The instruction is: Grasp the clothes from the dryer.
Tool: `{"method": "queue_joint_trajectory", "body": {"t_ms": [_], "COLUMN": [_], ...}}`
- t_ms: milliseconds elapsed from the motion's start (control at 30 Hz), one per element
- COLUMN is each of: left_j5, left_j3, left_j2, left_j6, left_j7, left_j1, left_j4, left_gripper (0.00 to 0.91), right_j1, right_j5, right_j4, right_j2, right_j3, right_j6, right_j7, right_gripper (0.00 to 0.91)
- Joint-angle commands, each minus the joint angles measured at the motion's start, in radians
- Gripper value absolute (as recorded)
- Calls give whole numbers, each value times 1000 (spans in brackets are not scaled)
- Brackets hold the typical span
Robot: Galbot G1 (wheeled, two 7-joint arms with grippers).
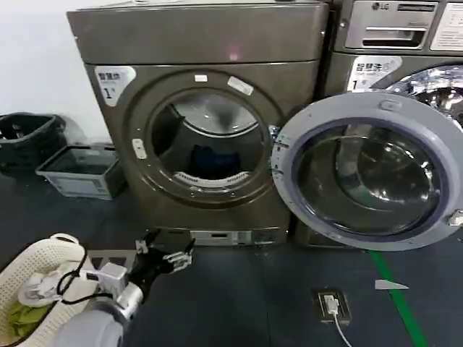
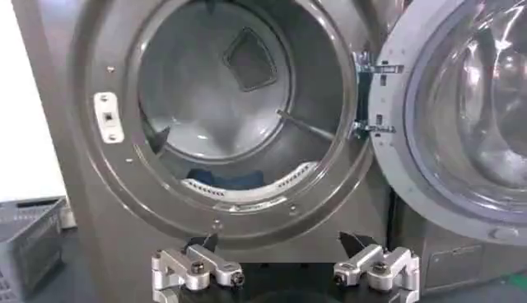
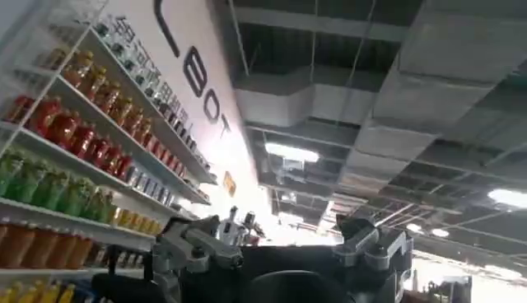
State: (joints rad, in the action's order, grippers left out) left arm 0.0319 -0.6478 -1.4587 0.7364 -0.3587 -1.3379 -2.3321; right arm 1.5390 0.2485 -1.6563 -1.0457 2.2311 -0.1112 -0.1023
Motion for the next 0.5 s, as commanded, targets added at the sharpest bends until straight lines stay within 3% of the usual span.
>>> {"method": "queue_joint_trajectory", "body": {"t_ms": [33,500], "left_j5": [-5,-2], "left_j3": [0,-7], "left_j2": [-4,-7], "left_j6": [49,49], "left_j7": [0,15], "left_j1": [1,-1], "left_j4": [-4,3], "left_gripper": [907,907], "right_j1": [1,0], "right_j5": [0,43], "right_j4": [-3,-18], "right_j2": [1,-20], "right_j3": [2,-1], "right_j6": [0,12], "right_j7": [2,7], "right_gripper": [907,907]}}
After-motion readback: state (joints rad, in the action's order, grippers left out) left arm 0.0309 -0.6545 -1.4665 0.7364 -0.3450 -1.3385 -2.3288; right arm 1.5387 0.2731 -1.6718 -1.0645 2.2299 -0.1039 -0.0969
